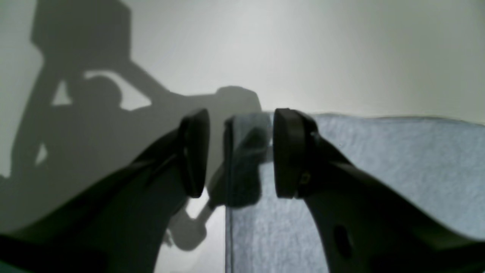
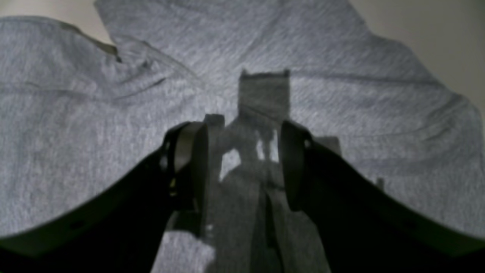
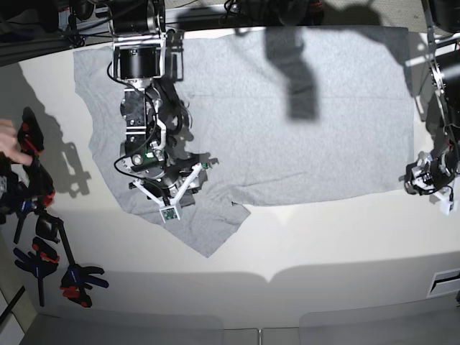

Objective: Fold the T-shirt properly
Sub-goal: 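Grasp the folded edge with both grippers and lift it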

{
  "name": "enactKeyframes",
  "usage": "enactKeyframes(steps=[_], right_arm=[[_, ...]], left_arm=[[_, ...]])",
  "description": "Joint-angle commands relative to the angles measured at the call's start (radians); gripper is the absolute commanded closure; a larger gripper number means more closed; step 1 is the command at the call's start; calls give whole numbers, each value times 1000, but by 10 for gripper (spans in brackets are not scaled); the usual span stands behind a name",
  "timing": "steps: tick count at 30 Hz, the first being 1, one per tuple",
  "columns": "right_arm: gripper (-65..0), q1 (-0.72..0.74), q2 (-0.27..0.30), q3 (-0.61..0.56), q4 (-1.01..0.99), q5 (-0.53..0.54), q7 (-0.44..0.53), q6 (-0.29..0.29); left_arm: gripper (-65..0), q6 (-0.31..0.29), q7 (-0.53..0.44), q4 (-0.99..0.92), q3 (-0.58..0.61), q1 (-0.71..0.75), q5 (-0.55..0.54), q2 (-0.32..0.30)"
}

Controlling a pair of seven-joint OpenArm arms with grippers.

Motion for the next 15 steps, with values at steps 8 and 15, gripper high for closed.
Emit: enactKeyframes(steps=[8, 15], right_arm=[[-291, 44, 3, 3, 20, 31, 53, 17], [-291, 108, 3, 3, 20, 32, 225, 16]], left_arm=[[-254, -6, 46, 2, -4, 18, -75, 23], [-88, -26, 87, 4, -4, 15, -130, 25]])
